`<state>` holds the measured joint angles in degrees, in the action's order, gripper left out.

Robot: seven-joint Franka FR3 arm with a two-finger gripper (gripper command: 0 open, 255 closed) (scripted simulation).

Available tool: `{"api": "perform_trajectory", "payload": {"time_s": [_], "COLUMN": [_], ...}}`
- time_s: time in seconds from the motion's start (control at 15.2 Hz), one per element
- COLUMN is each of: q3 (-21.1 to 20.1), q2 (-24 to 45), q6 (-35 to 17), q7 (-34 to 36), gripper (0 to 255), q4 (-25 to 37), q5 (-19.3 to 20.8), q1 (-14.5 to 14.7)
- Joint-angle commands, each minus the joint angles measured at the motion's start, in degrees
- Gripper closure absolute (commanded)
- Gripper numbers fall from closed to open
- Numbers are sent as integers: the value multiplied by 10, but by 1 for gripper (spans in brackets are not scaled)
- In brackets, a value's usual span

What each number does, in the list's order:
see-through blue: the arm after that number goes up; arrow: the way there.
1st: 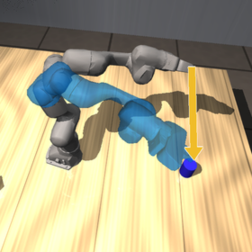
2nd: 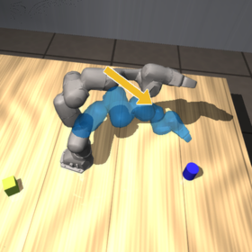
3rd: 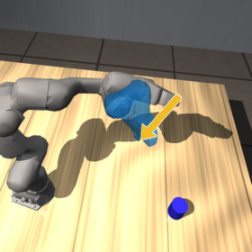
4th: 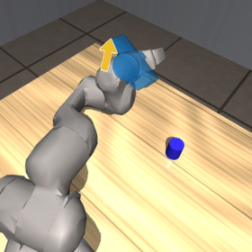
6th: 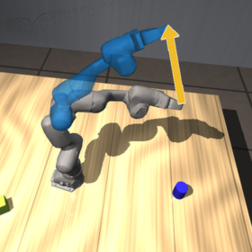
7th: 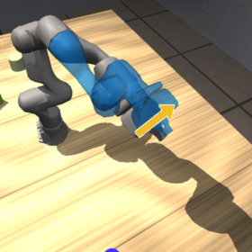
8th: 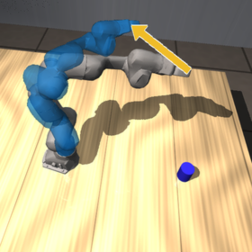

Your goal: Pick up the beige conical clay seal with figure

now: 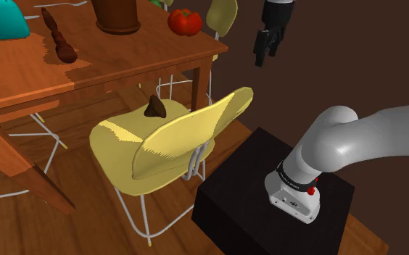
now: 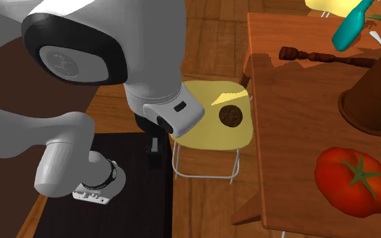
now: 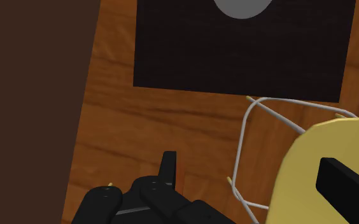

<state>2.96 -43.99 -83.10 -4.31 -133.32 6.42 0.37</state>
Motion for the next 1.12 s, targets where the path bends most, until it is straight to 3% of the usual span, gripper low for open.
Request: {"api": "perform_trajectory", "payload": {"time_s": [0.0, 0.59, 1.06], "q3": [0, -105, -185], "q2": [0, 78, 187], "q6": [0, -144, -247], "q7": [0, 142, 258], "gripper": [0, 0, 0], "q4": [0, -33, -7], "q5": [0, -35, -22], "q1": [0, 20, 21]}}
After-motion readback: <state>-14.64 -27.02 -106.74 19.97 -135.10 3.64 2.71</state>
